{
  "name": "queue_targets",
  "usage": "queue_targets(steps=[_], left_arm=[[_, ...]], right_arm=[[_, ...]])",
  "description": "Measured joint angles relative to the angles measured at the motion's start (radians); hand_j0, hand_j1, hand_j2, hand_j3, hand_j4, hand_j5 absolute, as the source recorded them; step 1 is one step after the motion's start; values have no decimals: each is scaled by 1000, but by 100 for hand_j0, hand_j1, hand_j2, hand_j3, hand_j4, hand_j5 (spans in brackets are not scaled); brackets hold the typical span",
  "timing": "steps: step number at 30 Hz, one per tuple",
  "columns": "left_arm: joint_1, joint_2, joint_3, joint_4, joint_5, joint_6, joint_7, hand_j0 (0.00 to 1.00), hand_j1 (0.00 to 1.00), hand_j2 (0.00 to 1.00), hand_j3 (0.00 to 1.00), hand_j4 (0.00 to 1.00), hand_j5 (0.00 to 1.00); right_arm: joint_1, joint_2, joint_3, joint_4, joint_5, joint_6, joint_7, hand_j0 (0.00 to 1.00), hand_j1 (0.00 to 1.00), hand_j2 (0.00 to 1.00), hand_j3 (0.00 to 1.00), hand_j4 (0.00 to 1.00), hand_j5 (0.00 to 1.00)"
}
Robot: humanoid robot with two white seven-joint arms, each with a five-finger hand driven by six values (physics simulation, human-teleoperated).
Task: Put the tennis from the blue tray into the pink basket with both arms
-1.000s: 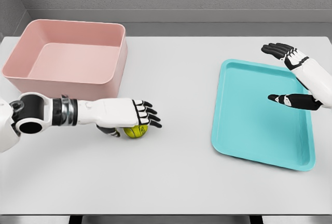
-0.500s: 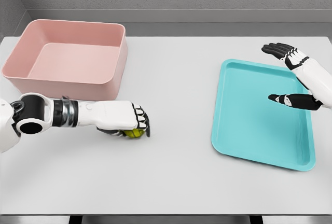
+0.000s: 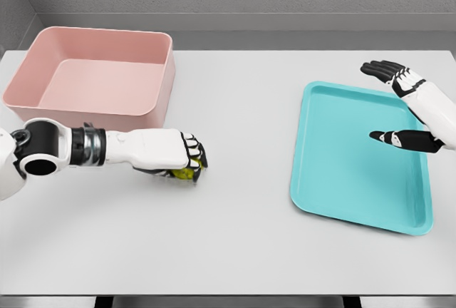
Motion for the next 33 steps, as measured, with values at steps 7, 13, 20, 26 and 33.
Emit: queue_targets(steps=[7,13,20,26,33], left_arm=[[-71,10,1,0,18,0,1,52,52,52,52,52,52],[-110,14,2,1,29,0,1,52,52,52,52,52,52],[-143,31,8,4,48,0,1,52,52,52,52,52,52],[-176,48,22,36,68,0,1,52,52,52,52,52,52],[-184,58,55,109,79,0,0,52,52,52,52,52,52]], right_arm=[[0,0,-1,2,2,0,0,100,100,100,100,100,100],[0,0,-1,1,2,0,0,100,100,100,100,100,100],[0,0,-1,1,2,0,0,100,100,100,100,100,100],[0,0,-1,2,2,0,0,100,100,100,100,100,100],[0,0,-1,1,2,0,0,100,100,100,100,100,100]])
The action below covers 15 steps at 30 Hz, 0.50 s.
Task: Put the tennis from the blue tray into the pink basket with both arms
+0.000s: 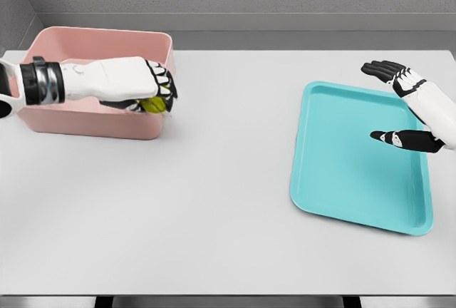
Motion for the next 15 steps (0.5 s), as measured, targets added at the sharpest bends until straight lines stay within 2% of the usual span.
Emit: queue_targets(steps=[8,15], left_arm=[[-17,0,47,103,19,0,0,52,52,52,52,52,52],[-46,-25,61,263,18,-1,-1,52,52,52,52,52,52]], right_arm=[[0,0,0,1,0,0,0,100,100,100,100,100,100],[0,0,0,1,0,0,0,100,100,100,100,100,100]])
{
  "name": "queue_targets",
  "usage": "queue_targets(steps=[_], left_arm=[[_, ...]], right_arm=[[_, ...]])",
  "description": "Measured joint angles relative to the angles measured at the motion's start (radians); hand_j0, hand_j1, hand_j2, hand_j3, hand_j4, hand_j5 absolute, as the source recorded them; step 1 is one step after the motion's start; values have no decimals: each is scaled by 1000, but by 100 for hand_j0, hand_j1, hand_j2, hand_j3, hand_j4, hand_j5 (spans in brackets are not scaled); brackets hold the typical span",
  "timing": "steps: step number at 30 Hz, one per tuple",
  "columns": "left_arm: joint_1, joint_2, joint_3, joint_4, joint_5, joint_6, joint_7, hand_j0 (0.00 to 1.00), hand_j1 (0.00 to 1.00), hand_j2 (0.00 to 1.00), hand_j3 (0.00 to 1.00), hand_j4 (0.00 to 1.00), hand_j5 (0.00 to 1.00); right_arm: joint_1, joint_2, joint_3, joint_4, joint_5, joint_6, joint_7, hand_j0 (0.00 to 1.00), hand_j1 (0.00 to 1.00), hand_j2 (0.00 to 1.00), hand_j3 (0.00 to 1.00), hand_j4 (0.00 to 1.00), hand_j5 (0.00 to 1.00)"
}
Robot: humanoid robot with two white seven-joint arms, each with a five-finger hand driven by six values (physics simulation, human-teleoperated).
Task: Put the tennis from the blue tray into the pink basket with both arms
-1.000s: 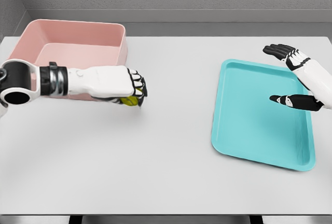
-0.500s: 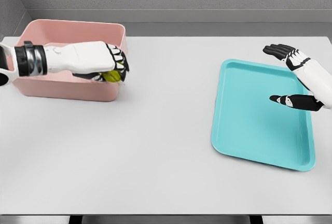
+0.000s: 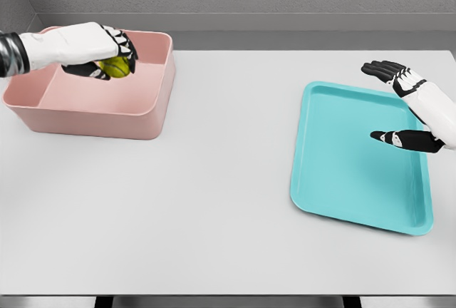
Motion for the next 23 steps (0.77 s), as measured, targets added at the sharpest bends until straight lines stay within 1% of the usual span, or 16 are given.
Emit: queue_targets(steps=[2,3,4,5,9,14,23], left_arm=[[-3,-30,1,59,-2,0,0,53,53,53,53,53,53],[-8,-43,1,85,-3,0,0,56,56,56,56,56,56],[-14,-53,1,107,-3,0,1,82,82,82,82,82,82],[-12,-61,2,124,-2,0,4,100,100,100,100,100,100],[-12,-74,4,154,10,1,10,100,100,100,100,100,100],[-2,-68,14,158,15,1,11,100,100,100,100,100,100],[17,64,81,166,16,1,9,100,100,100,100,100,100]], right_arm=[[0,0,0,0,0,0,0,100,100,100,100,100,100],[0,0,0,0,0,0,0,100,100,100,100,100,100],[0,0,0,0,0,0,0,100,100,100,100,100,100],[0,0,0,0,0,0,0,100,100,100,100,100,100],[0,0,0,0,0,0,0,100,100,100,100,100,100],[2,0,0,0,0,0,0,100,100,100,100,100,100],[2,0,-2,0,0,0,0,100,100,100,100,100,100]])
